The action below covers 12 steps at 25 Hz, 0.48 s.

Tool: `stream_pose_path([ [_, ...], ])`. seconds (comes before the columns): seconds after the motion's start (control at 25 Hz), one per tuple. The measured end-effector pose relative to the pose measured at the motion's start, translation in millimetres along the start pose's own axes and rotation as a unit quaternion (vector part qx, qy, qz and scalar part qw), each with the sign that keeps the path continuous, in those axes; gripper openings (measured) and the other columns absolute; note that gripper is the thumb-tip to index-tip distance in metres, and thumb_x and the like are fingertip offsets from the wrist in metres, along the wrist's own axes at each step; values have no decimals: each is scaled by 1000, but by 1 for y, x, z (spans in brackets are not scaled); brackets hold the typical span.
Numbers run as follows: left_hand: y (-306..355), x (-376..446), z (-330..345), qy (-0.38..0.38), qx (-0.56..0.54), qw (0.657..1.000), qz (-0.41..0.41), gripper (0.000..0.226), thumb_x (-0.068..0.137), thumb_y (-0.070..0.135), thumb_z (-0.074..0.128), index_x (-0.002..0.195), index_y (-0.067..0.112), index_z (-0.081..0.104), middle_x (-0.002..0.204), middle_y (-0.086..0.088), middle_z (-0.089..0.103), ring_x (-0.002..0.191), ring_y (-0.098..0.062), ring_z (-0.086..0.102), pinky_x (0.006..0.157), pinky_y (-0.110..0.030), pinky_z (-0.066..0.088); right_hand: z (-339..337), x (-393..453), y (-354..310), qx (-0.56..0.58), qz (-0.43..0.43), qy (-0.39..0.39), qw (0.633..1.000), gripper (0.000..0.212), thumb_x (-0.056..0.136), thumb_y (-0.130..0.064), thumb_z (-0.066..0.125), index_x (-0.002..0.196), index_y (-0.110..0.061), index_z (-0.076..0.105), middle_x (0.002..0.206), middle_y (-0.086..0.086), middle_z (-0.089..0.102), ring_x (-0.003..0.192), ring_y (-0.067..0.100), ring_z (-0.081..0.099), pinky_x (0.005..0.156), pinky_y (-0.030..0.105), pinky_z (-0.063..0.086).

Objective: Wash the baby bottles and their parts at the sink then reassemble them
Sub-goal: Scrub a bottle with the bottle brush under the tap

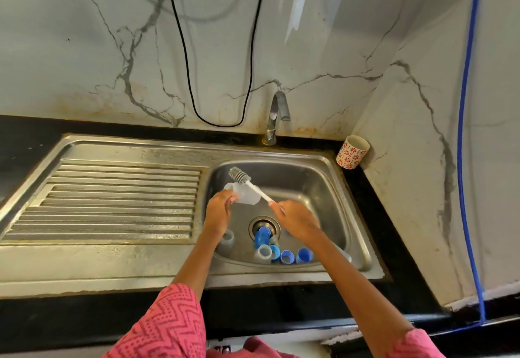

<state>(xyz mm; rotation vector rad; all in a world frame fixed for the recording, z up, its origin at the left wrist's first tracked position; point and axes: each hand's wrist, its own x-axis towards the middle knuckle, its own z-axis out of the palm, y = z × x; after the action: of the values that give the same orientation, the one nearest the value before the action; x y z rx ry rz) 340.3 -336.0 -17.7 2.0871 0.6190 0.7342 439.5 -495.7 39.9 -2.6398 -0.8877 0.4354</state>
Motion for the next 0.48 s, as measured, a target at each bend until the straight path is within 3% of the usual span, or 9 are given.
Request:
stream_pose_path([
  [0.12,-3,2,-5,8,-8,1000,-12,20,94,2,47,104,-6,63,101,-15,62,98,-24,57,85,-9,40,5,8,-6,-47,34,7,998,49,99,-50,29,64,-21,48,62,-3,51,65,19,55,64,32,47],
  [0.16,1,5,-8,35,-32,999,-22,19,95,2,46,98,-5,63,93,-11,60,92,-21,55,79,-2,38,6,12,0,-42,64,20,997,49,99,-49,28,66,-21,50,67,-1,55,71,21,60,67,33,49],
  [0.24,10,14,-9,108,-110,984,-86,24,96,1,44,79,5,61,77,-3,54,79,-17,51,70,-1,38,11,10,8,37,86,72,993,49,100,-48,28,63,-21,46,68,2,59,69,20,60,66,32,49],
  [0.28,13,22,-10,133,-199,958,-159,28,96,1,44,73,10,58,73,-2,53,75,-17,50,67,-5,41,14,6,8,80,74,93,990,50,100,-48,29,61,-21,45,63,1,57,63,18,56,60,29,45],
  [0.32,15,29,-9,133,-327,901,-254,27,95,2,44,73,11,57,71,-3,53,70,-17,50,64,-11,44,17,2,4,103,53,95,989,50,99,-47,31,60,-21,44,58,-1,52,56,14,51,55,26,41],
  [0.4,16,39,-6,45,-502,757,-417,21,95,1,42,81,6,57,61,-5,52,53,-10,49,57,-20,48,27,-3,-5,87,22,67,994,49,99,-47,34,58,-21,41,51,-6,42,50,10,41,51,24,35],
  [0.44,17,40,-1,-7,-515,727,-454,22,96,3,39,83,6,56,50,-2,49,42,-6,45,58,-23,47,30,-5,-8,68,26,62,995,49,99,-48,34,58,-21,39,50,-6,41,51,9,40,52,24,36],
  [0.48,18,41,4,-37,-511,720,-468,23,98,5,37,84,7,56,41,3,43,33,-3,40,60,-23,43,33,-5,-10,61,38,68,995,49,99,-48,33,58,-21,38,51,-6,41,51,9,41,52,23,37],
])
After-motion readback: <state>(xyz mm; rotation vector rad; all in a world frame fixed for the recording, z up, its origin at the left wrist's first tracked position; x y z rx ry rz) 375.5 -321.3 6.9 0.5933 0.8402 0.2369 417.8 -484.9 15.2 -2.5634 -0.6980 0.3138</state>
